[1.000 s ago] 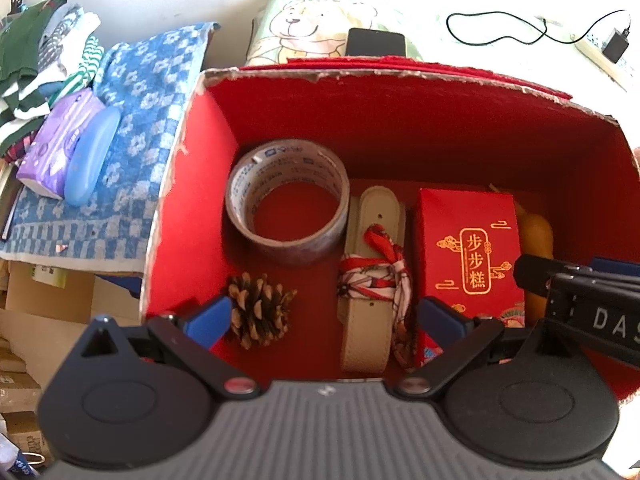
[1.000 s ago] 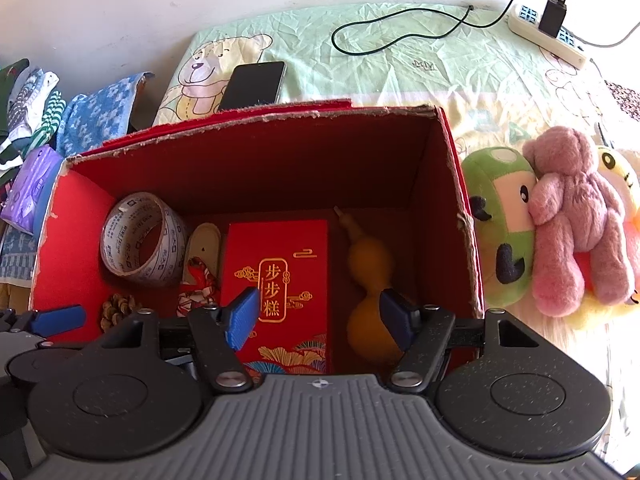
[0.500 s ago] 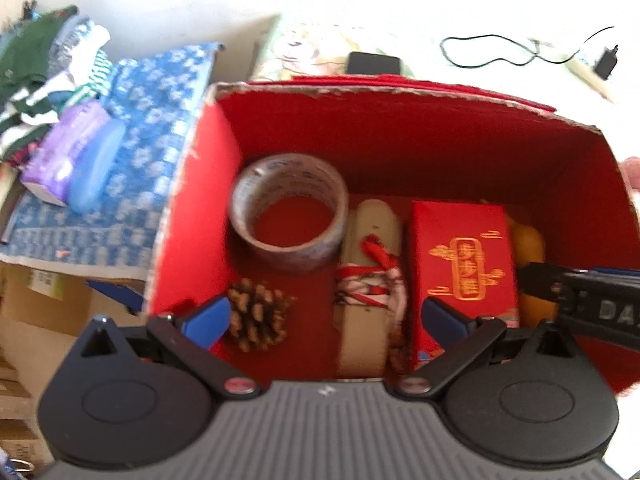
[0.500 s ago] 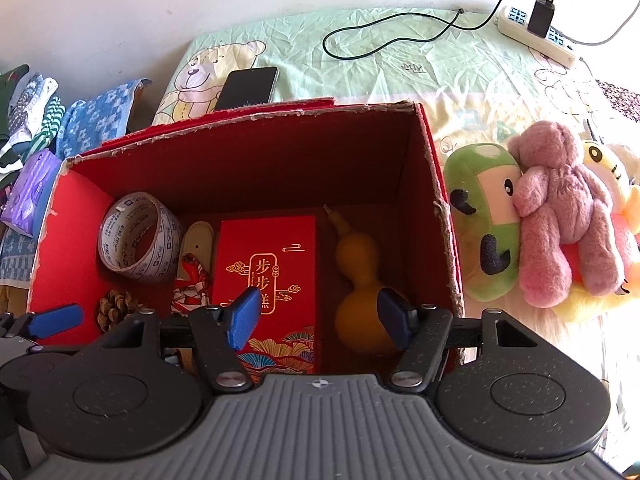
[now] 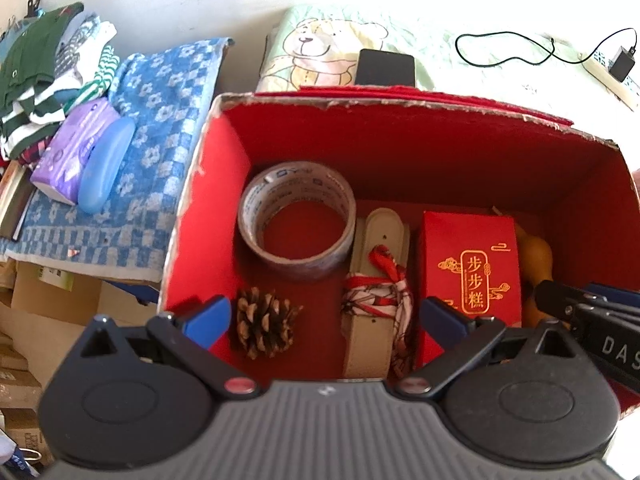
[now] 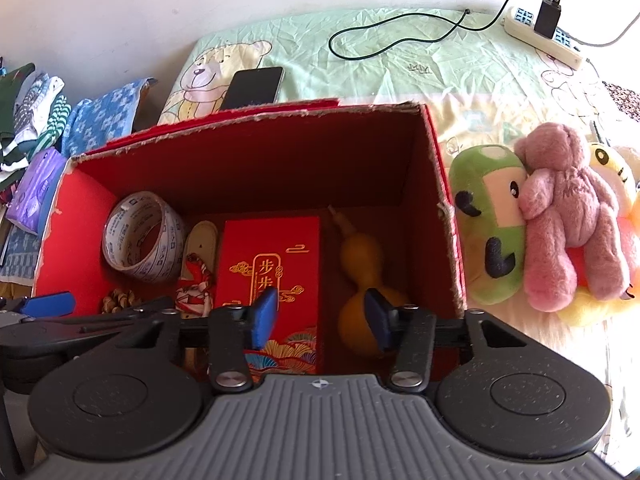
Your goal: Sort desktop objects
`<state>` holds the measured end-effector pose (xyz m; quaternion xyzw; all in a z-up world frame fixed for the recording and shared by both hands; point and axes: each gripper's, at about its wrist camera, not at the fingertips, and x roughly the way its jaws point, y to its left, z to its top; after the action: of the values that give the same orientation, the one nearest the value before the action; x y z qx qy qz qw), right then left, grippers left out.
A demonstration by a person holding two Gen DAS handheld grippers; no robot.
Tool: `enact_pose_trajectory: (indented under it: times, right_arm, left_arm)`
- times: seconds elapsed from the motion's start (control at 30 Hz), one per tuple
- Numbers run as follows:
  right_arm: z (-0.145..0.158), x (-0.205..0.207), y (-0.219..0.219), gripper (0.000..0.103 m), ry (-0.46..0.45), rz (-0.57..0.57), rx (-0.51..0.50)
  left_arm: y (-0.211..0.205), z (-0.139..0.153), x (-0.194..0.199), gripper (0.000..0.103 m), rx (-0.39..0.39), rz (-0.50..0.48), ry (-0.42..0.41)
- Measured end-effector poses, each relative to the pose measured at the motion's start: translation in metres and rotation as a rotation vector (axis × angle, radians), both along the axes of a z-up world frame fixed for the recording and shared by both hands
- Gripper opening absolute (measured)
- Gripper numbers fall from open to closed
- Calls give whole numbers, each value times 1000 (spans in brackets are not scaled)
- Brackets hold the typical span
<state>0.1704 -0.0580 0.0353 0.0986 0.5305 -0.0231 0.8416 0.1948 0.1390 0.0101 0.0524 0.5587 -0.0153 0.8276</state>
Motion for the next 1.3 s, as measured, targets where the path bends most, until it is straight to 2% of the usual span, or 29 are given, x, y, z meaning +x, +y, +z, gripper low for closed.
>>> enact_pose_trajectory:
  times: [0.13, 0.23, 0.43, 0.63, 0.77, 0.97, 1.13, 1.3]
  right_arm:
    - [0, -3, -4, 36, -10, 0, -2]
    - [0, -4, -5, 34, -9, 1, 2]
    - [0, -5, 0, 38, -8, 7, -5]
    - [-2, -4, 3, 41, -12, 1, -17]
    - [-2, -1, 6, 41, -9, 6, 4]
    - [5, 0, 9, 41, -50, 7, -27]
    - [19, 4, 2, 41, -108, -17, -25]
    - [18, 8, -3, 41, -103, -29, -12]
  left_arm:
    - [-8, -4, 3, 101, 6, -4, 8]
    - [-12, -6, 0, 101, 8, -12, 13]
    - [-12, -12, -5, 101, 24, -3, 23]
    - [-2, -16, -6, 101, 6, 13, 45]
    - [2, -12, -6, 101, -21, 24, 25]
    - [4, -5, 1, 101, -33, 13, 15]
    - [-3, 11, 7, 101, -22, 0, -29]
    - [-6, 11, 11, 101, -18, -18, -29]
